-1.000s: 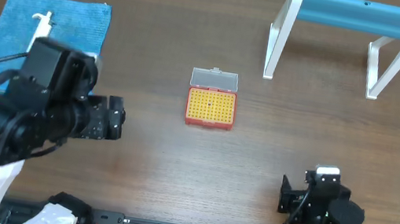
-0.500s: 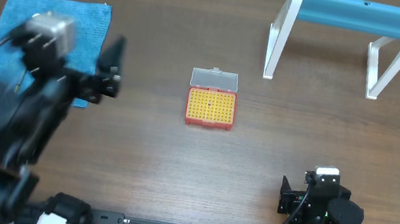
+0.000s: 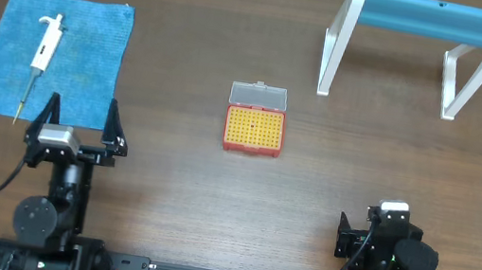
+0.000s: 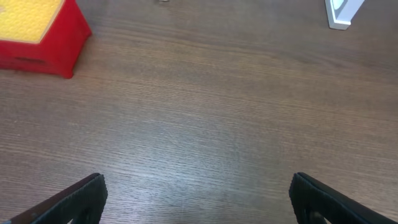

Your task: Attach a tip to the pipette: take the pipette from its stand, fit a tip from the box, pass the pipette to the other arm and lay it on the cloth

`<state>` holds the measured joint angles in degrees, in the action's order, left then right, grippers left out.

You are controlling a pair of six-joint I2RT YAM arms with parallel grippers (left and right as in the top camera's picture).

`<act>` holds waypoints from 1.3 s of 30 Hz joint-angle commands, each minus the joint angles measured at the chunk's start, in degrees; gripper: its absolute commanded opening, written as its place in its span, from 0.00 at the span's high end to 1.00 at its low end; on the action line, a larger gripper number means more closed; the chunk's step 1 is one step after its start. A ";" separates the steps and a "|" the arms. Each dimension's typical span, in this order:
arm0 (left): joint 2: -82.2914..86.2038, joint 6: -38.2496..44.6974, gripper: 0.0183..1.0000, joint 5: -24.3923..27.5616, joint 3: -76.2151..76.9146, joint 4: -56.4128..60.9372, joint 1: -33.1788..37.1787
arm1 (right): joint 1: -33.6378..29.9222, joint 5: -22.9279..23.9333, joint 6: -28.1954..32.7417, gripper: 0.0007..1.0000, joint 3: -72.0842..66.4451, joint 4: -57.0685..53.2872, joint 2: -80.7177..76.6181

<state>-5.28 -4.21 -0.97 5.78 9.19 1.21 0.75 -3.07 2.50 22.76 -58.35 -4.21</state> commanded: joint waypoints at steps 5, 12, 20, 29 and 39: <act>5.14 -2.43 0.08 -0.11 -5.46 -9.60 0.33 | 0.20 0.50 0.61 0.05 -0.11 0.11 0.42; 4.92 -2.43 0.08 0.11 -5.46 -13.70 0.33 | 0.20 0.52 0.61 0.05 -0.11 0.11 0.42; 4.92 -2.43 0.08 0.11 -5.46 -13.70 0.33 | 0.20 0.50 0.61 0.05 -0.11 0.11 0.42; 4.92 -2.43 0.08 0.11 -5.46 -13.73 0.33 | 0.20 0.50 0.61 0.05 -0.11 0.11 0.42; 4.92 -2.43 0.08 0.11 -5.46 -13.70 0.33 | 0.17 1.07 1.01 0.05 -7.43 30.18 0.79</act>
<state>-0.78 -6.09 -1.02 0.36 -4.03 1.32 0.75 -2.96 2.63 20.73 -43.70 -4.19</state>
